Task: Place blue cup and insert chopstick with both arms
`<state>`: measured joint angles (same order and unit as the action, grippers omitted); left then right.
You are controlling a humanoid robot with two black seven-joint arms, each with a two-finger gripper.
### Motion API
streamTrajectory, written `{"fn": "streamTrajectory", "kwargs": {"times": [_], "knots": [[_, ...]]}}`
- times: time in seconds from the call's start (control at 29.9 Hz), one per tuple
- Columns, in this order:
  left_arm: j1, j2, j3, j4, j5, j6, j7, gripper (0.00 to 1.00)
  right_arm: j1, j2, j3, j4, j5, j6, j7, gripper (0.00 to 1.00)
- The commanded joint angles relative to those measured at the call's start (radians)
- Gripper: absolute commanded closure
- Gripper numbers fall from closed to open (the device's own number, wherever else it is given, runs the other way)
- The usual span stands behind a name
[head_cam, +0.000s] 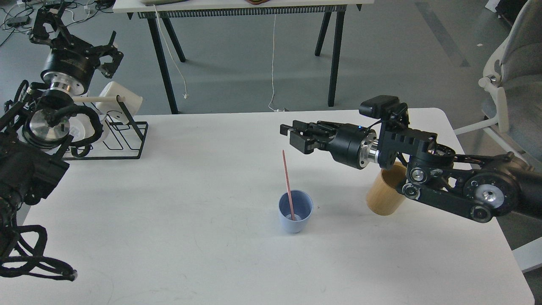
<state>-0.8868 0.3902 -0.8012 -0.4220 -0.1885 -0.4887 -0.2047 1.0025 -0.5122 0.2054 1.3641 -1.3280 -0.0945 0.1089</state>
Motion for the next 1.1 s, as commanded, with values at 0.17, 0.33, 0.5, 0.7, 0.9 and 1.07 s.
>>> {"fn": "streamTrajectory", "kwargs": {"times": [0.17, 0.33, 0.5, 0.7, 0.9, 1.07], "knots": [[-0.011, -0.005, 0.036, 0.000, 0.001, 0.000, -0.004, 0.00, -0.027, -0.058, 0.313, -0.055, 0.517, 0.035, -0.014, 0.01], [-0.008, -0.008, 0.037, 0.000, 0.001, 0.000, -0.001, 0.00, -0.028, -0.054, 0.488, -0.253, 0.763, 0.157, 0.000, 0.00], [-0.012, -0.014, 0.037, 0.000, 0.001, 0.000, -0.004, 0.00, -0.038, -0.013, 0.621, -0.463, 0.952, 0.297, 0.017, 0.00], [-0.014, -0.019, 0.034, 0.000, 0.000, 0.000, -0.010, 0.00, -0.044, 0.011, 0.629, -0.640, 1.346, 0.395, 0.005, 0.00], [-0.014, -0.028, 0.028, 0.000, -0.003, 0.000, -0.010, 0.00, -0.045, 0.125, 0.650, -0.838, 1.489, 0.522, 0.017, 0.00], [-0.014, -0.028, 0.020, 0.000, -0.008, 0.000, -0.012, 0.00, -0.067, 0.156, 0.670, -0.867, 1.488, 0.583, 0.018, 0.00]]}}
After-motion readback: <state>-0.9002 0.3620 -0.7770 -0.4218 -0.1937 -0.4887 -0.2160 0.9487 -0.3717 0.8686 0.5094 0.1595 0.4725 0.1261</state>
